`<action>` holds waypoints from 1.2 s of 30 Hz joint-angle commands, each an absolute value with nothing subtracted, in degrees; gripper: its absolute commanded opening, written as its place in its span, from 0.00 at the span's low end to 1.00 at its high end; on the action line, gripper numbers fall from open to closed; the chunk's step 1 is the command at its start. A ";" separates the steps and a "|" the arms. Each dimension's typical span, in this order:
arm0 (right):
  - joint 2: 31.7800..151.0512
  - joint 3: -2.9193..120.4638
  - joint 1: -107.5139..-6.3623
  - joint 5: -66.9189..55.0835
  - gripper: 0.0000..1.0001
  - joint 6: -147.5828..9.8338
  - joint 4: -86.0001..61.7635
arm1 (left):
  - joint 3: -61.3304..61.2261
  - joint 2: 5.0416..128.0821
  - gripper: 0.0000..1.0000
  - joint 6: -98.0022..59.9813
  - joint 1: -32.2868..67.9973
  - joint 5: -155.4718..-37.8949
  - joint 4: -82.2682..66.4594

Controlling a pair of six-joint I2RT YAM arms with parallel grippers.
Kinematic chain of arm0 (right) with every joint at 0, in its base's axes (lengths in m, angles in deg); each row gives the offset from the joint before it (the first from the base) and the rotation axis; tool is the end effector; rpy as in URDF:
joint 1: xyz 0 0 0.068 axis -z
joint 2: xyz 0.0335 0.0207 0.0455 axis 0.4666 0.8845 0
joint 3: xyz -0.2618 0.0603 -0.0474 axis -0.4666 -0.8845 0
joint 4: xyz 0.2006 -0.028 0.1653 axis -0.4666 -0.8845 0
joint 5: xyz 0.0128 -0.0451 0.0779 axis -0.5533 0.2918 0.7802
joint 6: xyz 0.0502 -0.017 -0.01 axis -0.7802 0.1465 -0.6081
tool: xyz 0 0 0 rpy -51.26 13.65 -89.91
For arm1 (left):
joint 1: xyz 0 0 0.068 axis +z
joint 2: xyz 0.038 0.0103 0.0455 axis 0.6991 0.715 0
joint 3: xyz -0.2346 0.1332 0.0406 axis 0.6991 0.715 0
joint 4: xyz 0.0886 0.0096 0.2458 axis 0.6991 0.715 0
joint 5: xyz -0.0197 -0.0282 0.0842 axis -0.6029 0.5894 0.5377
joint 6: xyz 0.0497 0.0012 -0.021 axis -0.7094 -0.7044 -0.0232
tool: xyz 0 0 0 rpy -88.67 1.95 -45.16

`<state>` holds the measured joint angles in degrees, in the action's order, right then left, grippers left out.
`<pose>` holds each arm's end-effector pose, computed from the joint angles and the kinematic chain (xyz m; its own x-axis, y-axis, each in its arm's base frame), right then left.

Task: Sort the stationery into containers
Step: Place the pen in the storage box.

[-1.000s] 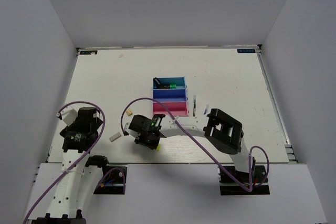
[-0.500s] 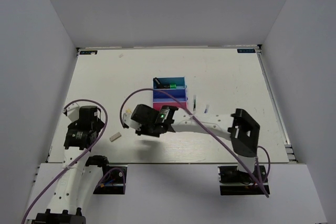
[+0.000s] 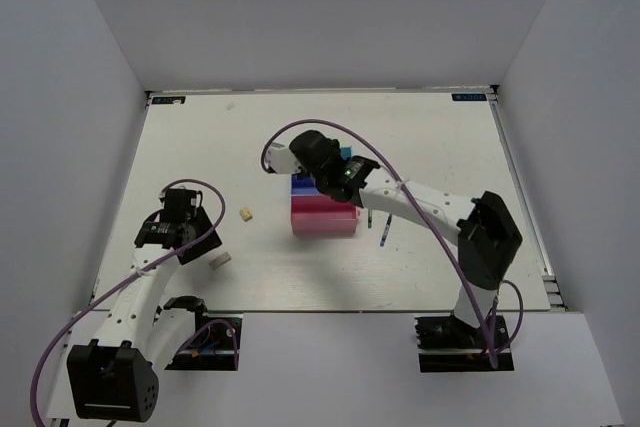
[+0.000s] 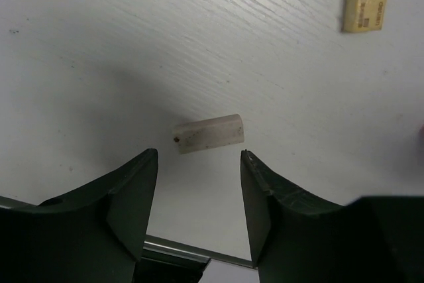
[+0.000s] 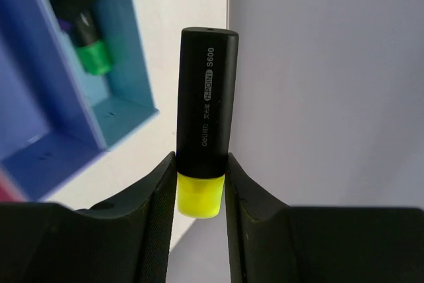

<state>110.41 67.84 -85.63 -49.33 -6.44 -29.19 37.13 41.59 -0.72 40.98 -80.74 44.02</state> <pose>0.2330 0.3313 0.3102 0.1874 -0.9595 -0.2104 -0.4801 0.0974 -0.8718 0.1497 -0.0040 0.2103 -0.7876 -0.4479 -0.4232 -0.4493 0.8874 -0.1030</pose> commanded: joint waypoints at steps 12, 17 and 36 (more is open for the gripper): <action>122.57 81.05 -73.35 -27.90 0.00 6.23 -32.34 | 35.11 41.52 0.67 -2.55 40.49 -84.90 42.80; 124.24 82.28 -72.38 -23.59 0.00 2.90 -37.88 | 35.11 41.61 0.68 -2.73 40.58 -85.43 42.80; 130.13 82.89 -70.09 -21.20 0.00 0.26 -39.73 | 35.20 42.83 0.77 -3.26 40.49 -86.75 42.28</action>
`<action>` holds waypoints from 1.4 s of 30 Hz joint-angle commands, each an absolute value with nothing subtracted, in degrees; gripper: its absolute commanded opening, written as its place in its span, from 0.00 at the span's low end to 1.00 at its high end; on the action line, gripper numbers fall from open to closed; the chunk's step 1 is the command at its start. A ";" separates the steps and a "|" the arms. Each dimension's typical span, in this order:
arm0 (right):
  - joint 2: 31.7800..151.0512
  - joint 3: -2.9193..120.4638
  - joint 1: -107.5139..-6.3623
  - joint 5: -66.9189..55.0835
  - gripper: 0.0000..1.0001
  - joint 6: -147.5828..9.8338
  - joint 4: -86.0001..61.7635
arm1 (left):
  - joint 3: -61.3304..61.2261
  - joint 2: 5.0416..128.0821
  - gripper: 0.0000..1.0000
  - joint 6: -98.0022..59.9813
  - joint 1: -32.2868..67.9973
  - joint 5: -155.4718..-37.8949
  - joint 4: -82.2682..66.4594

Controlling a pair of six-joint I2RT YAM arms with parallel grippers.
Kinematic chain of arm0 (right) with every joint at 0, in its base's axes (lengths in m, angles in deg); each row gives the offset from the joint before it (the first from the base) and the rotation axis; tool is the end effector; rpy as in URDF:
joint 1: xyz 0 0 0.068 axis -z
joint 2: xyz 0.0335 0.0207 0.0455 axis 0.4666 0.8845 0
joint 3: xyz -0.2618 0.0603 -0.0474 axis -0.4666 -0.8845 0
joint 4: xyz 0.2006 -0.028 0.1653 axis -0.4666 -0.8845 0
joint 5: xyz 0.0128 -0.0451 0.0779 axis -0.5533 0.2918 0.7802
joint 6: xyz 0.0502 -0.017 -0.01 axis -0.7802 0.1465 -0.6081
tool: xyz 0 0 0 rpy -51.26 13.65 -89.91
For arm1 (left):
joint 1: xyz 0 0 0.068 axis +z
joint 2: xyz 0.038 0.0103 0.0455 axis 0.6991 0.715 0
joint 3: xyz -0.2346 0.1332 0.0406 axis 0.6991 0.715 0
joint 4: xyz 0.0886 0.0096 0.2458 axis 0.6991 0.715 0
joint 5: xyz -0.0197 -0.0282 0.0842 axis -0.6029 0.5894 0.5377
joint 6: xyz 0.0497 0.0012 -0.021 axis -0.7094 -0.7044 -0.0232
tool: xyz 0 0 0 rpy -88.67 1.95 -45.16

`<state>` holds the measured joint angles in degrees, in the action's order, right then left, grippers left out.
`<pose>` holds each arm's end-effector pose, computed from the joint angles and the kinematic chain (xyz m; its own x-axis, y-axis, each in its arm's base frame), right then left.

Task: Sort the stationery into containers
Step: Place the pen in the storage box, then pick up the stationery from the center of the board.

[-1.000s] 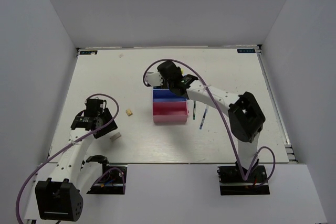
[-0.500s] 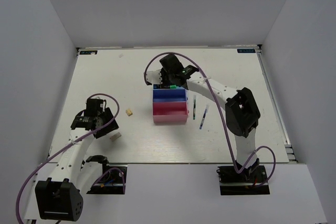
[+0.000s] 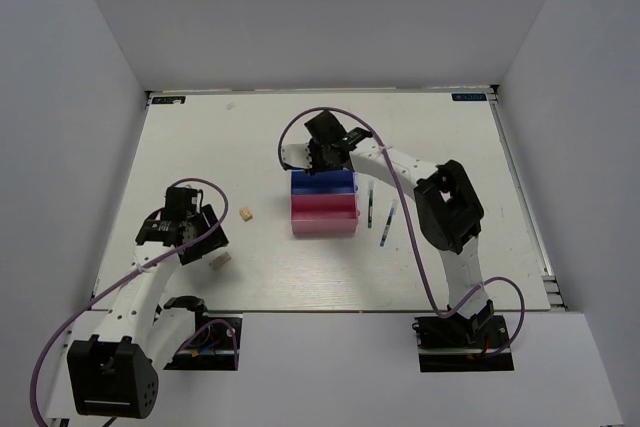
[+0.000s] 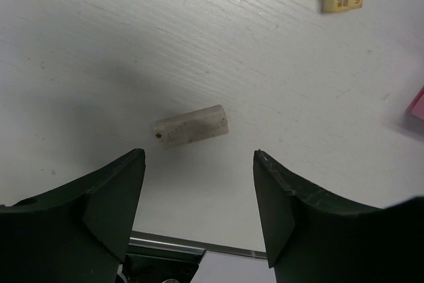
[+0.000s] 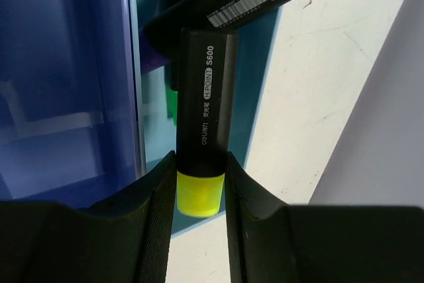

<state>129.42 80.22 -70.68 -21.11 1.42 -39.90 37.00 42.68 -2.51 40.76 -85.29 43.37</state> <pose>0.3458 0.3147 0.2239 0.2964 -0.9351 -0.1942 -0.7789 -0.1190 -0.6158 0.1528 -0.0076 0.2087 -0.8207 -0.4192 -0.3882 -0.3923 0.9074 -0.1506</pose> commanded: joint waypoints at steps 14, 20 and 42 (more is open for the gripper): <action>127.85 85.18 -69.03 -20.41 0.69 -4.66 -41.14 | 30.46 49.16 0.36 -3.52 34.42 -79.72 47.64; 124.16 86.66 -69.12 -24.54 0.00 -17.09 -39.29 | 25.90 57.68 0.52 -4.14 32.67 -82.09 44.74; 78.29 44.41 -66.22 -5.21 0.57 -49.76 -46.51 | 7.78 90.38 0.63 6.23 27.04 -77.26 36.65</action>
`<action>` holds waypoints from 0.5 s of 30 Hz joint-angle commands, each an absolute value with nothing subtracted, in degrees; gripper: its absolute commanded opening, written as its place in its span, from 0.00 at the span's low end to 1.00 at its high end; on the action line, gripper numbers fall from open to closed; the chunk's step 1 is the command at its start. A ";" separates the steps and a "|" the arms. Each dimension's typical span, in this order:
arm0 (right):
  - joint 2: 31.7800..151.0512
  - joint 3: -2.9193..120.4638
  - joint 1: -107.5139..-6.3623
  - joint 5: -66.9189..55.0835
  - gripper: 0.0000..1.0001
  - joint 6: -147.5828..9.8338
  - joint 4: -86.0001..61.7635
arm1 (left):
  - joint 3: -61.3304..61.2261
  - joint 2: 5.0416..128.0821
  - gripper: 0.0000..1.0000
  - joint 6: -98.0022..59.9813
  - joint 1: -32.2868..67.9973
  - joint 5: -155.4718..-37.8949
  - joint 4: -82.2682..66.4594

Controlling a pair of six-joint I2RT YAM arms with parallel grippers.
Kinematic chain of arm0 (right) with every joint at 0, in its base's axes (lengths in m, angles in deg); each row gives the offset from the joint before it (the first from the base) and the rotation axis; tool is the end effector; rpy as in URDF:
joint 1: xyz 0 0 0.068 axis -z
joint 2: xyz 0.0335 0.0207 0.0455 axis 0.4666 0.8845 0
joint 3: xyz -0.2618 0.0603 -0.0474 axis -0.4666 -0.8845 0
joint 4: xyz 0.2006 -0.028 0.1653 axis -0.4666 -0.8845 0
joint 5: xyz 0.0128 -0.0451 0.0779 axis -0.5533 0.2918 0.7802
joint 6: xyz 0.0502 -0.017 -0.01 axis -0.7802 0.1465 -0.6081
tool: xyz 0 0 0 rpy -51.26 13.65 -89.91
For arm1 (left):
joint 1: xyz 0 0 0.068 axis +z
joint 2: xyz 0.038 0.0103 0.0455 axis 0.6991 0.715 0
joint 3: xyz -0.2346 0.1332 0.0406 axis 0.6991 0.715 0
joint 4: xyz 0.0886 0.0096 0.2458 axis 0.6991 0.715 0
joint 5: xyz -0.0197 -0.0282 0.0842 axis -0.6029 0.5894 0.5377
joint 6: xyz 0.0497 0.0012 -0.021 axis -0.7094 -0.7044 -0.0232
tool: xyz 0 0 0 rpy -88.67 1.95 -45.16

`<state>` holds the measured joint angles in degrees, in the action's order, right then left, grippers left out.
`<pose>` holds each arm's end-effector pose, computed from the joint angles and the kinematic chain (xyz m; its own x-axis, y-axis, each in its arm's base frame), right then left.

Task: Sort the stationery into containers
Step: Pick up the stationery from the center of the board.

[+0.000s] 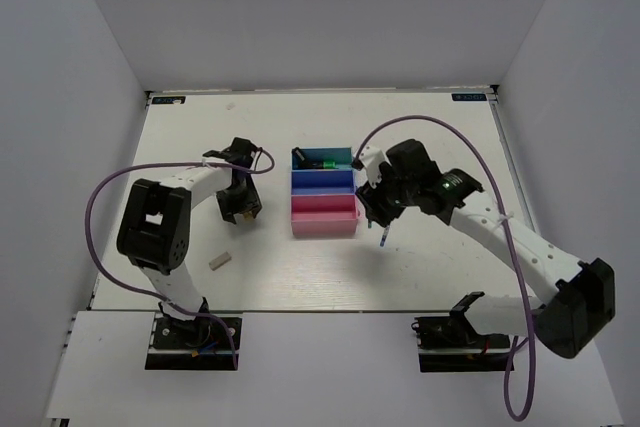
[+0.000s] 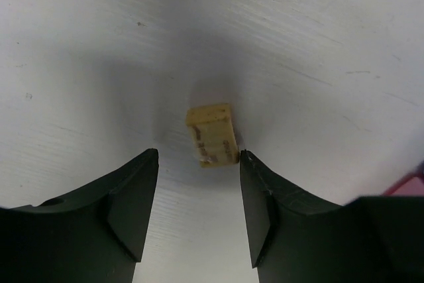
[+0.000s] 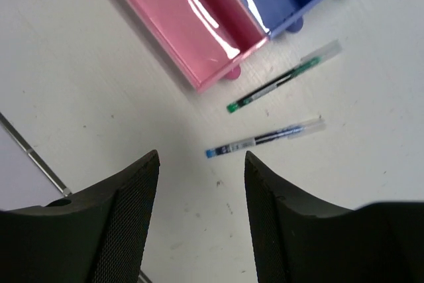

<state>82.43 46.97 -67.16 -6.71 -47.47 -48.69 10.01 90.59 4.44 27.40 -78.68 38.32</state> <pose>0.2034 0.1723 0.3109 -0.3583 -0.6171 -0.7006 -0.8106 0.5779 -0.0945 0.2989 -0.0848 0.1651 -0.9258 -0.3091 -0.2178 -0.3272 0.9435 0.0517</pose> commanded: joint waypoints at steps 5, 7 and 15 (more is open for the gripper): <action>75.29 40.36 -65.25 -4.07 0.57 -50.81 -46.24 | 6.29 93.11 0.60 7.29 26.60 -76.38 36.74; 74.24 39.39 -64.38 -3.54 0.57 -51.25 -46.15 | 6.02 93.55 0.51 7.47 26.60 -76.12 37.35; 71.77 37.19 -62.27 -1.43 0.57 -51.78 -46.24 | 4.88 93.38 0.11 6.42 26.87 -75.85 38.67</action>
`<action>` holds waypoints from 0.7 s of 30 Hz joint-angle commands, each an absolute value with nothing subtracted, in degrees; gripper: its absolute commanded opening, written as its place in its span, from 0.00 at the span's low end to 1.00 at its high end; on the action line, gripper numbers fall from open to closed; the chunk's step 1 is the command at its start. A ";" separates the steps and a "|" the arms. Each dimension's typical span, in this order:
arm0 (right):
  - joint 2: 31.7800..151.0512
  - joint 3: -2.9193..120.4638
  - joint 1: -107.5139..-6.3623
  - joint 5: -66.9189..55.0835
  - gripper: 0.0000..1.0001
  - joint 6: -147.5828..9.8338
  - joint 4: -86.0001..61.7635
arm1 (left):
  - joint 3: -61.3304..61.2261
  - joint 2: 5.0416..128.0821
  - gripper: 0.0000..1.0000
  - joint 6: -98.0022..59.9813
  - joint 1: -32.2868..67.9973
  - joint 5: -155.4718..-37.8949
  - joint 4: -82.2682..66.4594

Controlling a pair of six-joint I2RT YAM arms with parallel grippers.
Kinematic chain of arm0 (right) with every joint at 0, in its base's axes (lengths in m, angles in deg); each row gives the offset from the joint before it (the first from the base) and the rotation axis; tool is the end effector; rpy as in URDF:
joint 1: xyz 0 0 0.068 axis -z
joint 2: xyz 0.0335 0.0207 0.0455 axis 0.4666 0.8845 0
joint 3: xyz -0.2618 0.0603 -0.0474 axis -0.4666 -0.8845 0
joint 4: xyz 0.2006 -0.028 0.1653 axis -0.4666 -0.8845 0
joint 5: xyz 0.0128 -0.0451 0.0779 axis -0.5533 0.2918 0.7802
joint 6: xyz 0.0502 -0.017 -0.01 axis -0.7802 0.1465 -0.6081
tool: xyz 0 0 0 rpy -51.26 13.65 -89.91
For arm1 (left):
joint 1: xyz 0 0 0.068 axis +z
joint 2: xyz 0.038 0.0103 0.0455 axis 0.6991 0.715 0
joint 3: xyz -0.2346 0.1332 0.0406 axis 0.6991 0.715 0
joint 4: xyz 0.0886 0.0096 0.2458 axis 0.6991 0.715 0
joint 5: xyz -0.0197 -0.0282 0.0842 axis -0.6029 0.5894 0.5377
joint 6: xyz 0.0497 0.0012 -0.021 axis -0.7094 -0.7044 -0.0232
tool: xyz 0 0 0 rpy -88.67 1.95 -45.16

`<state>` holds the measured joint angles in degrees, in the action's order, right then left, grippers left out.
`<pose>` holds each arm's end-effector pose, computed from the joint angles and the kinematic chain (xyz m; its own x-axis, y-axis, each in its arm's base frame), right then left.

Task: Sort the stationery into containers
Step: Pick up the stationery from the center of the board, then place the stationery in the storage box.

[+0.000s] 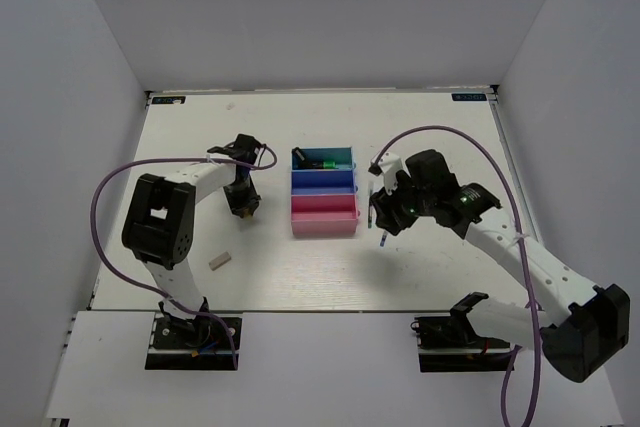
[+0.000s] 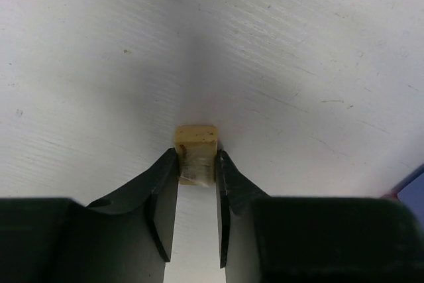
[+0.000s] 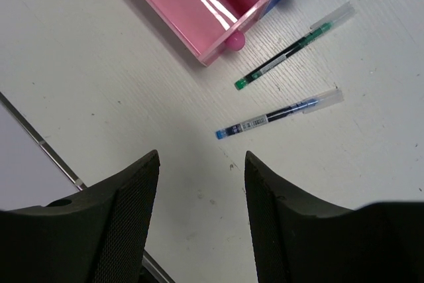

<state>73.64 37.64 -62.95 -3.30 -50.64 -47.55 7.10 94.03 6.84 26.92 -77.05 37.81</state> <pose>0.1843 0.1376 0.2943 -0.4325 -0.5426 -0.7201 -0.7705 0.6372 -0.0173 0.3124 -0.0907 0.1601 -0.9109 -0.3384 -0.2363 -0.3622 0.9298 0.0647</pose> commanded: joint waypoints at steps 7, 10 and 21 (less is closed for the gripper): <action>68.26 32.63 -60.16 -3.01 0.77 -51.25 -43.87 | -2.58 86.17 0.02 4.04 21.26 -76.29 40.25; 67.55 29.90 -58.93 -3.98 0.30 -51.60 -42.20 | -8.80 84.94 0.02 3.34 18.09 -76.73 40.95; 65.44 22.87 -54.45 -3.54 0.17 -53.27 -36.66 | -22.10 95.64 0.06 5.62 11.05 -79.28 43.33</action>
